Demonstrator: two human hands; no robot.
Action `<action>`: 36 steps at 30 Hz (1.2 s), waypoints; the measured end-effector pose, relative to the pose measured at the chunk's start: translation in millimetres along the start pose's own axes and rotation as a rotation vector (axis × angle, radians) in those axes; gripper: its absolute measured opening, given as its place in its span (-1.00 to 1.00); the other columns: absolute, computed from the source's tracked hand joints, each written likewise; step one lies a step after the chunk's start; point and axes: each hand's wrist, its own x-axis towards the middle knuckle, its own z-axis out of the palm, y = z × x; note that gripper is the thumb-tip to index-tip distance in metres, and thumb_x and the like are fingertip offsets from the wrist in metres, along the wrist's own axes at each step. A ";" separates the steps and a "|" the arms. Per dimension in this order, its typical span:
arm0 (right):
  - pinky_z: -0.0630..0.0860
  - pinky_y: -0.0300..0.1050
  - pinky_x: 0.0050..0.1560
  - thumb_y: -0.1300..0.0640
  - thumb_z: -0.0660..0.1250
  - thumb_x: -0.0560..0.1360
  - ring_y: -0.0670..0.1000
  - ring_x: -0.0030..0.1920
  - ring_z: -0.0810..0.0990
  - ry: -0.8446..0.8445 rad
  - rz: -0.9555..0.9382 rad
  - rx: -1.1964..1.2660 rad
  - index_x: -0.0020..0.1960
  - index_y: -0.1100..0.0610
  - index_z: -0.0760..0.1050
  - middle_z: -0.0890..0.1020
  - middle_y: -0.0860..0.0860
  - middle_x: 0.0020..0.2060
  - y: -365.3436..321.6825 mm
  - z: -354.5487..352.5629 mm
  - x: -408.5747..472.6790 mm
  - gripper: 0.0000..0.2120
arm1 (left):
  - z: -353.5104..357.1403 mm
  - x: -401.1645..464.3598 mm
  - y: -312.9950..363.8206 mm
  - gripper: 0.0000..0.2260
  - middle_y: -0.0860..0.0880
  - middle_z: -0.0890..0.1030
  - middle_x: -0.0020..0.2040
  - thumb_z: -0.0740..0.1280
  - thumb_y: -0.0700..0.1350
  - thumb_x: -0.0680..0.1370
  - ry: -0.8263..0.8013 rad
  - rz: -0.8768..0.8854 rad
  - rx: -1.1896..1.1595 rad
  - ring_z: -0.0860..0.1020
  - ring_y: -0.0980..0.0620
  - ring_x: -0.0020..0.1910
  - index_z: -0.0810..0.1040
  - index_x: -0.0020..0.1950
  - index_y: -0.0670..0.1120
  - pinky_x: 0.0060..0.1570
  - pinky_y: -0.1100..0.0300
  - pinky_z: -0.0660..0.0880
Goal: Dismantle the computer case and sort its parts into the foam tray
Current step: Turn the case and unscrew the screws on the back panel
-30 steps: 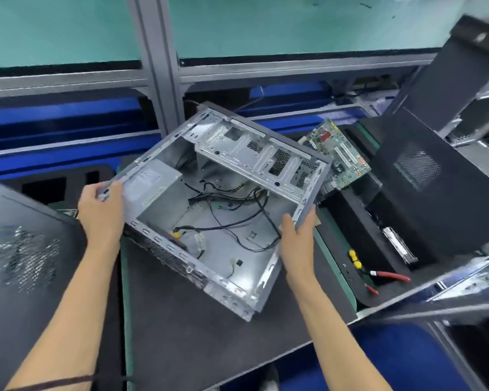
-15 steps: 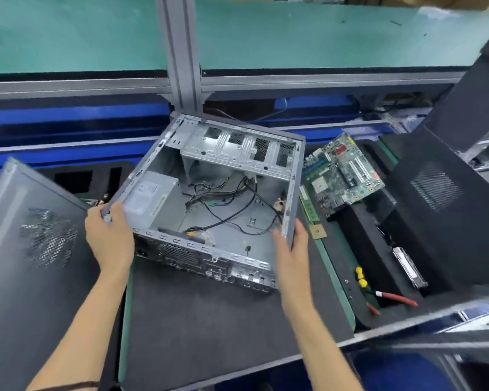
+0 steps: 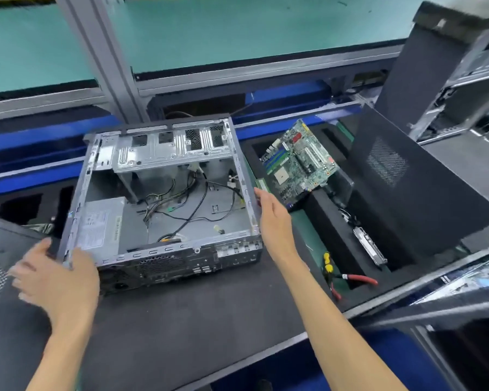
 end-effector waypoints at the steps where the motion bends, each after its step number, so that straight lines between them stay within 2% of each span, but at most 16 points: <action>1: 0.40 -0.16 0.38 0.04 0.06 0.72 -0.19 0.28 0.52 0.039 -0.001 0.008 0.35 0.01 0.56 0.61 -0.14 0.28 4.6 -12.3 1.3 -0.64 | -0.9 -6.7 16.5 -0.52 -0.15 0.41 0.39 0.14 0.08 0.48 0.019 0.083 -0.043 0.37 -0.23 0.40 0.36 0.39 0.03 0.40 -0.15 0.29; 2: 0.46 -0.08 0.35 0.07 0.06 0.71 -0.16 0.22 0.57 0.094 0.004 0.015 0.25 0.01 0.60 0.65 -0.13 0.18 10.2 -26.7 1.6 -0.66 | 1.7 -17.8 38.4 -0.63 -0.01 0.43 0.36 0.15 0.07 0.52 0.007 0.193 -0.123 0.39 -0.13 0.39 0.34 0.33 0.15 0.41 -0.09 0.29; 4: 0.54 0.02 0.24 0.11 0.08 0.70 -0.11 0.09 0.64 0.213 0.027 0.009 0.09 0.00 0.62 0.69 -0.11 0.01 24.9 -60.5 0.8 -0.68 | 16.3 -55.3 89.6 -0.81 0.20 0.53 0.15 0.20 -0.05 0.59 -0.143 0.475 -0.316 0.50 0.08 0.19 0.43 0.16 0.19 0.24 0.19 0.40; 6: 0.58 0.05 0.15 0.12 0.10 0.70 -0.08 -0.01 0.65 0.307 0.064 -0.012 -0.01 -0.03 0.59 0.68 -0.08 -0.09 41.3 -96.3 -2.8 -0.70 | 48.2 -102.2 135.3 -0.84 0.21 0.61 -0.07 0.23 -0.16 0.57 -0.458 0.709 -0.427 0.57 0.15 -0.03 0.54 -0.01 0.08 -0.03 0.39 0.44; 7: 0.58 0.03 0.08 0.12 0.12 0.70 -0.07 -0.05 0.65 0.337 0.094 -0.025 -0.03 -0.04 0.58 0.67 -0.07 -0.13 49.2 -113.5 -5.7 -0.72 | 69.5 -125.1 152.4 -0.82 0.17 0.63 -0.15 0.24 -0.21 0.55 -0.643 0.758 -0.429 0.59 0.15 -0.12 0.56 -0.07 0.04 -0.13 0.41 0.44; 10: 0.52 -0.16 -0.16 0.13 0.16 0.67 -0.07 -0.15 0.63 0.400 0.192 -0.050 -0.04 -0.01 0.58 0.66 -0.06 -0.21 72.2 -157.7 -19.5 -0.76 | 148.1 -185.7 177.8 -0.81 0.06 0.67 -0.22 0.24 -0.28 0.56 -1.163 0.762 -0.178 0.55 0.16 -0.32 0.58 -0.08 -0.03 -0.23 0.22 0.46; 12: 0.48 -0.27 -0.30 0.14 0.17 0.65 -0.11 -0.22 0.62 0.445 0.239 -0.041 -0.05 0.00 0.59 0.66 -0.07 -0.27 84.4 -180.4 -31.5 -0.76 | 199.2 -220.1 178.3 -0.84 -0.04 0.67 -0.12 0.23 -0.23 0.59 -1.363 0.842 0.138 0.54 0.05 -0.27 0.57 0.03 -0.06 -0.24 0.17 0.42; 14: 0.47 -0.33 -0.38 0.19 0.17 0.64 -0.15 -0.31 0.60 0.464 0.269 -0.008 -0.05 0.03 0.59 0.66 -0.04 -0.28 92.0 -193.2 -42.0 -0.76 | 235.9 -247.2 168.3 -0.83 -0.09 0.66 0.00 0.21 -0.15 0.61 -1.413 0.990 0.396 0.58 -0.08 -0.05 0.54 0.14 -0.04 -0.13 0.12 0.43; 16: 0.48 -0.35 -0.42 0.23 0.18 0.63 -0.18 -0.38 0.58 0.466 0.288 0.035 -0.04 0.08 0.60 0.65 0.05 -0.26 97.4 -201.9 -50.9 -0.76 | 262.6 -271.4 154.8 -0.82 -0.10 0.65 0.10 0.20 -0.09 0.60 -1.377 1.142 0.601 0.57 -0.15 0.13 0.52 0.17 -0.02 0.11 0.03 0.38; 19: 0.52 -0.26 -0.26 0.20 0.20 0.64 -0.19 -0.35 0.61 0.467 0.314 0.027 -0.03 0.04 0.61 0.67 -0.01 -0.28 105.9 -209.9 -61.8 -0.77 | 284.2 -295.2 136.8 -0.79 -0.09 0.64 0.11 0.23 -0.09 0.57 -1.334 1.284 0.833 0.56 -0.17 0.18 0.55 0.16 0.00 0.25 -0.02 0.30; 21: 0.53 -0.21 -0.17 0.17 0.21 0.64 -0.18 -0.29 0.63 0.472 0.324 0.014 -0.02 0.01 0.62 0.68 -0.04 -0.27 111.5 -214.1 -67.7 -0.78 | 290.0 -302.3 129.2 -0.79 -0.10 0.64 0.09 0.24 -0.13 0.54 -1.319 1.273 0.857 0.58 -0.16 0.15 0.58 0.12 -0.05 0.24 -0.01 0.32; 26: 0.49 -0.30 -0.19 0.15 0.21 0.64 -0.19 -0.24 0.66 0.474 0.311 -0.017 -0.02 -0.04 0.62 0.70 -0.08 -0.25 112.0 -217.7 -73.1 -0.77 | 294.0 -302.1 129.5 -0.88 -0.12 0.66 0.06 0.25 -0.16 0.53 -1.255 1.154 0.743 0.60 -0.17 0.10 0.54 0.01 -0.11 0.13 0.03 0.33; 30: 0.53 -0.32 -0.27 0.23 0.18 0.64 -0.20 -0.23 0.66 0.462 0.257 -0.067 -0.02 -0.02 0.60 0.65 -0.01 -0.17 101.4 -212.9 -64.1 -0.73 | 275.9 -293.7 146.8 -0.85 -0.13 0.68 0.00 0.23 -0.18 0.52 -1.304 0.903 0.513 0.61 -0.21 0.06 0.60 -0.08 -0.09 0.04 0.07 0.45; 32: 0.58 -0.31 -0.13 0.35 0.13 0.60 -0.25 -0.08 0.60 0.413 0.174 -0.169 0.06 -0.05 0.58 0.61 -0.07 -0.04 94.8 -209.1 -57.3 -0.63 | 258.1 -284.8 159.0 -0.84 -0.10 0.68 -0.04 0.26 -0.15 0.55 -1.365 0.764 0.371 0.62 -0.16 0.01 0.64 -0.09 -0.10 0.00 0.08 0.54; 34: 0.52 -0.25 0.14 0.47 0.10 0.53 -0.29 0.16 0.49 0.303 0.025 -0.316 0.20 -0.11 0.53 0.53 -0.15 0.14 88.1 -203.3 -49.7 -0.45 | 234.6 -273.1 172.7 -0.83 -0.01 0.66 -0.14 0.29 -0.14 0.56 -1.401 0.710 0.221 0.60 -0.05 -0.09 0.66 -0.15 -0.04 -0.11 0.15 0.52; 36: 0.46 -0.14 0.27 0.53 0.11 0.47 -0.23 0.34 0.39 0.165 -0.081 -0.409 0.32 -0.07 0.51 0.44 -0.13 0.30 83.8 -194.6 -40.1 -0.36 | 206.1 -259.7 187.8 -0.78 0.06 0.65 -0.20 0.29 -0.17 0.54 -1.403 0.690 0.062 0.57 0.04 -0.18 0.62 -0.23 0.08 -0.19 0.20 0.47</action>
